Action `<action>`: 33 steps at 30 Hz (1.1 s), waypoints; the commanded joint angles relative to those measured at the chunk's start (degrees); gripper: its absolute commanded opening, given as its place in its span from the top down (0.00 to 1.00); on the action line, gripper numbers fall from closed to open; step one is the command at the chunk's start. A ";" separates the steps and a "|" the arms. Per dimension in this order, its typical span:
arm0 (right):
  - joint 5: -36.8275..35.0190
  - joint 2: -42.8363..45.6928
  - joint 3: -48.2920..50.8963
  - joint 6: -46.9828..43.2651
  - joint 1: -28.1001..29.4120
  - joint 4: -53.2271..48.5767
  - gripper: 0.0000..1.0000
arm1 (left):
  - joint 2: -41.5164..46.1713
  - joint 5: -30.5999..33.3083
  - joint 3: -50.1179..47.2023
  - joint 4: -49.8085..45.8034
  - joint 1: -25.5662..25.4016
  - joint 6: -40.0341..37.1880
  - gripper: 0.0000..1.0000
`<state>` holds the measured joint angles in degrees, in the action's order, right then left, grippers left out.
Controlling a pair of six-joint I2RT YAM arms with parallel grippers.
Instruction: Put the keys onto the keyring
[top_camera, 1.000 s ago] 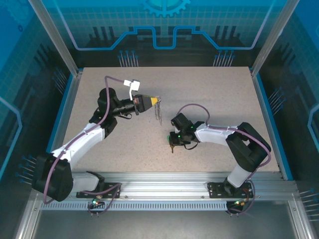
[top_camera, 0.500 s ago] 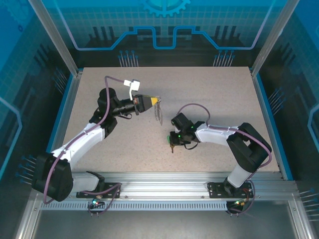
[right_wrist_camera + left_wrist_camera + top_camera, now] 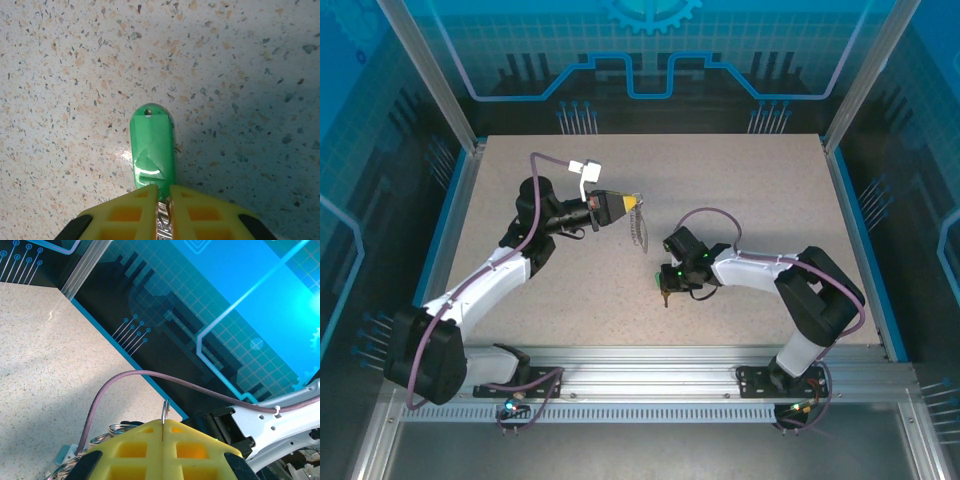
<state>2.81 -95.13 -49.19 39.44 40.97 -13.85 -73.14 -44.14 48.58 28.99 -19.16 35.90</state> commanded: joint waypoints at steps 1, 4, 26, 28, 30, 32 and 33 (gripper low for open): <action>1.13 -0.48 -0.22 -0.51 0.41 0.48 0.84 | -0.32 0.59 -0.23 1.94 -0.53 -0.39 1.00; 1.16 -0.67 -0.23 -0.42 0.42 0.53 0.85 | -0.33 0.55 -0.20 1.94 -0.53 -0.35 1.00; 1.32 -0.87 0.41 -0.42 0.49 0.84 0.85 | -0.23 0.70 -0.37 1.95 -0.53 -0.30 1.00; 1.32 -0.93 0.36 -0.43 0.41 0.93 0.85 | -0.24 0.65 -0.40 2.03 -0.53 -0.32 1.00; 1.40 -1.02 0.41 -0.33 0.51 1.01 0.85 | -0.24 0.72 -0.30 2.03 -0.53 -0.37 1.00; 1.45 -1.02 0.50 -0.36 0.51 1.10 0.85 | -0.29 0.69 -0.27 2.03 -0.53 -0.34 1.00; 1.48 -1.02 0.50 -0.38 0.48 1.14 0.85 | -0.33 0.67 -0.28 2.03 -0.54 -0.38 1.00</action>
<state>3.51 -95.26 -49.19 39.44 40.97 -13.28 -73.14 -44.14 48.58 28.99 -19.16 35.90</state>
